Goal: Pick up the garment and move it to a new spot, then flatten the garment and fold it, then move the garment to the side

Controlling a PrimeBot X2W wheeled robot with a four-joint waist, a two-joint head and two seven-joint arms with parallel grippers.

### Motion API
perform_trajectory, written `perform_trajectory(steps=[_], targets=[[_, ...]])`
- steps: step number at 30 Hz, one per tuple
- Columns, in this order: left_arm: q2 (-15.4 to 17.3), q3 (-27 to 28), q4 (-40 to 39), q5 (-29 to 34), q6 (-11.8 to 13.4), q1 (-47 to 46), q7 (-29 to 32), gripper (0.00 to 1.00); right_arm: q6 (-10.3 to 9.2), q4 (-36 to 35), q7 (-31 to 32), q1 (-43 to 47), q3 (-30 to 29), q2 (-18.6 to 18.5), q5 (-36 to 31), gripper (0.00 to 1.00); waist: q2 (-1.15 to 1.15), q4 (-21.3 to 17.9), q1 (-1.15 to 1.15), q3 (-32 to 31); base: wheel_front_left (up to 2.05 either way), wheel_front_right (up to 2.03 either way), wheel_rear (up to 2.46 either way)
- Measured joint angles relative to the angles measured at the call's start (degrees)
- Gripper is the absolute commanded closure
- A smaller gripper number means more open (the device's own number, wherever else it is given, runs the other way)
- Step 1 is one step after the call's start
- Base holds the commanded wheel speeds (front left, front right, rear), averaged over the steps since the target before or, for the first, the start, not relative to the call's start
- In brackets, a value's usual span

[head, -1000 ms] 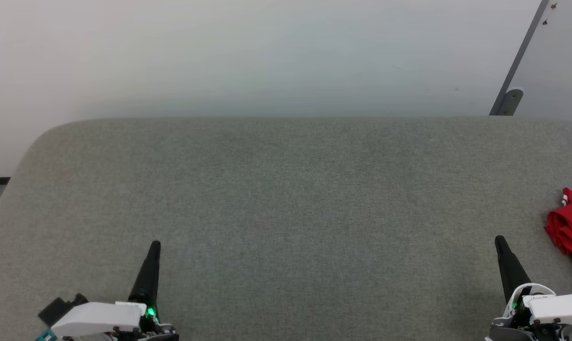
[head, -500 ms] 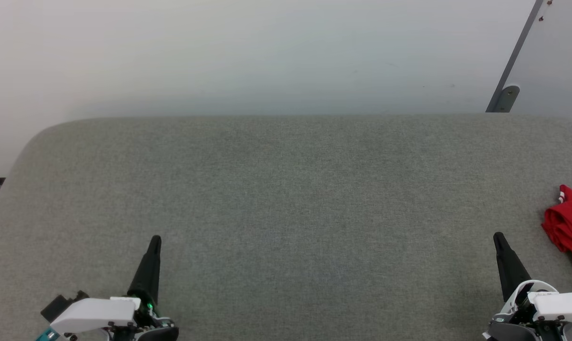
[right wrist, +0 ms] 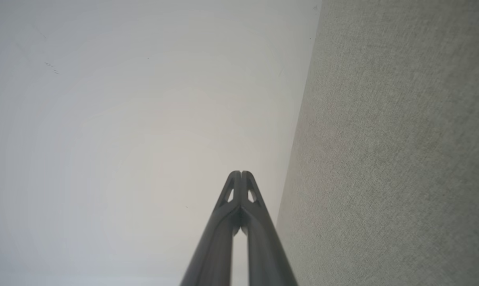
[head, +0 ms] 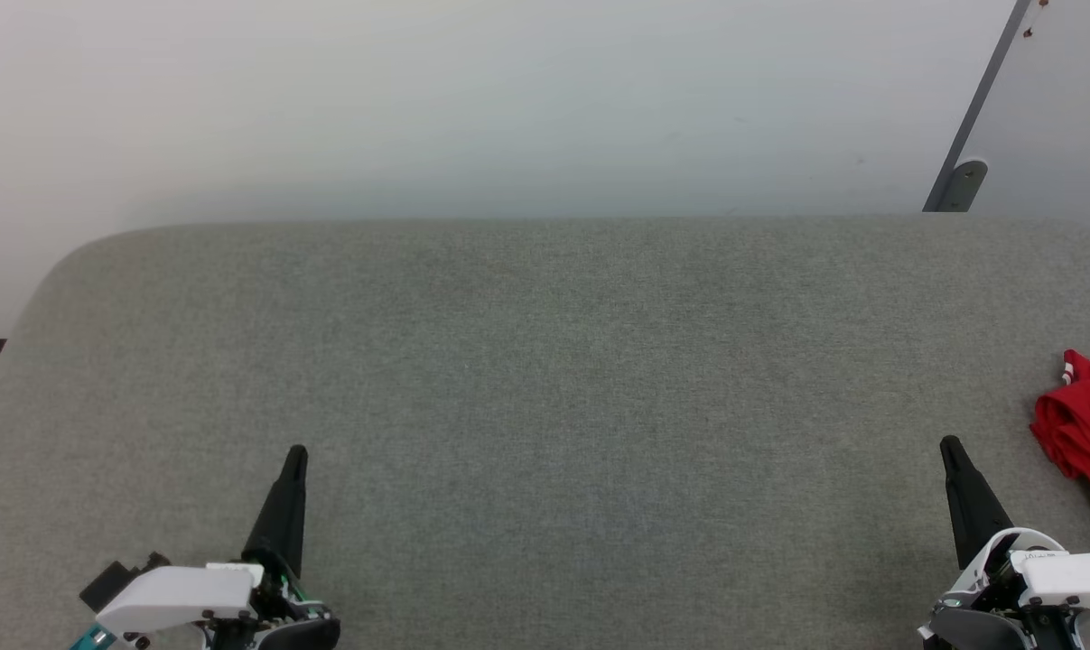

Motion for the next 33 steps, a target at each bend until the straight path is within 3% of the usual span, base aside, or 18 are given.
perform_trajectory(steps=[33], targets=[[-0.3,0.4,0.0,0.2,0.0,0.0,0.5,1.00,0.00,0.0,0.0,0.0,0.0,0.0,0.0,1.00,0.00,0.0,0.00,0.0,0.00,0.00,0.00]])
